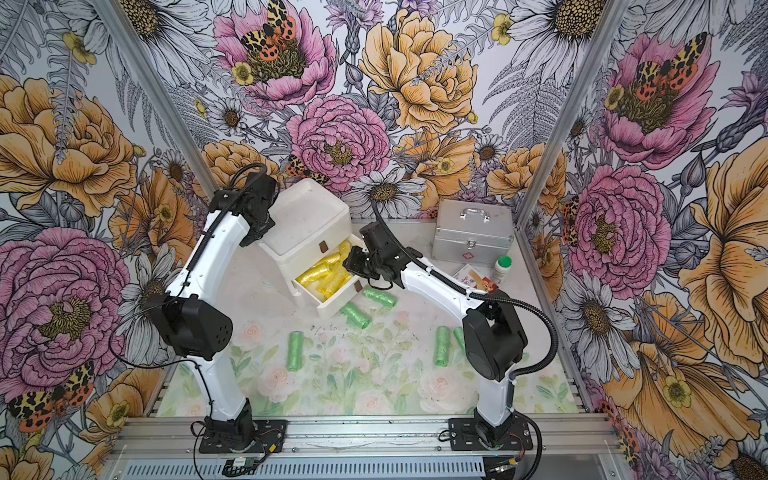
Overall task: Sort the rolls of trash bags by color and place them into the drawer
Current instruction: Adjust the roll of trash bags in the drawer.
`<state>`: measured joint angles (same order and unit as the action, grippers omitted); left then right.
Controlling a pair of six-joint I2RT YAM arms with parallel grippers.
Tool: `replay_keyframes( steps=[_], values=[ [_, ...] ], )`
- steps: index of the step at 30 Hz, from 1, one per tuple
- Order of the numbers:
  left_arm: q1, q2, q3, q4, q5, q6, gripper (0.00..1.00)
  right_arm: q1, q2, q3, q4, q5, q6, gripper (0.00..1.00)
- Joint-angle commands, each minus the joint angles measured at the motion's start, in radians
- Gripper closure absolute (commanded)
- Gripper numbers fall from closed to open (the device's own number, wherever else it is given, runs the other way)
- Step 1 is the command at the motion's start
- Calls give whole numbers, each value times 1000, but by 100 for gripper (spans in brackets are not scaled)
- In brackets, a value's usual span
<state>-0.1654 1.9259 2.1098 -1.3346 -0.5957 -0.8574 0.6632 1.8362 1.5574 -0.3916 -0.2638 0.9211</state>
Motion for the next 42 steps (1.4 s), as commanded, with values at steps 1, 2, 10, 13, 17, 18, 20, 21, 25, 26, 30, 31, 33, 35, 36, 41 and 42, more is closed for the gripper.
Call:
replay_keyframes(
  steps=[1, 2, 10, 13, 17, 18, 20, 21, 25, 26, 30, 31, 33, 35, 36, 41, 42],
  values=[
    [-44, 102, -33, -41, 177, -7, 100, 1, -25, 16, 8, -11, -25, 91],
    [-46, 104, -31, -40, 177, -8, 100, 4, -19, 24, 9, -21, -25, 97],
    [-48, 107, -36, -41, 178, -7, 100, 57, 38, 44, 8, -45, -16, 100],
    [-47, 105, -37, -40, 177, -8, 100, 84, 64, 53, 10, -46, -13, 100],
    [-47, 104, -37, -40, 179, -8, 100, 102, 97, 47, 8, -46, -4, 100],
    [-48, 104, -38, -41, 178, -6, 100, 102, 102, 40, 9, -45, 0, 100],
    [-48, 101, -42, -40, 176, -7, 100, 101, 109, 24, 9, -40, 2, 100],
    [-46, 101, -45, -40, 175, -6, 100, 101, 110, 16, 9, -35, 4, 100],
    [-48, 99, -55, -40, 176, -8, 100, 98, 112, -9, 9, -25, 9, 100],
    [-48, 99, -55, -39, 177, -9, 100, 96, 113, -10, 9, -27, 10, 100],
    [-49, 100, -57, -41, 181, -11, 100, 92, 108, -10, 7, -17, 7, 100],
    [-48, 99, -57, -40, 182, -11, 100, 89, 110, -15, 6, -18, 8, 100],
    [-51, 95, -59, -40, 182, -10, 100, 83, 115, -30, 7, -25, 13, 100],
    [-51, 92, -59, -41, 180, -9, 100, 83, 119, -41, 7, -24, 12, 100],
    [-51, 90, -62, -40, 180, -11, 100, 82, 123, -43, 7, -26, 11, 100],
    [-54, 90, -54, -40, 185, -13, 100, 82, 143, -25, 7, -37, 12, 100],
    [-54, 89, -53, -40, 186, -12, 100, 81, 143, -18, 7, -38, 10, 100]
  ],
)
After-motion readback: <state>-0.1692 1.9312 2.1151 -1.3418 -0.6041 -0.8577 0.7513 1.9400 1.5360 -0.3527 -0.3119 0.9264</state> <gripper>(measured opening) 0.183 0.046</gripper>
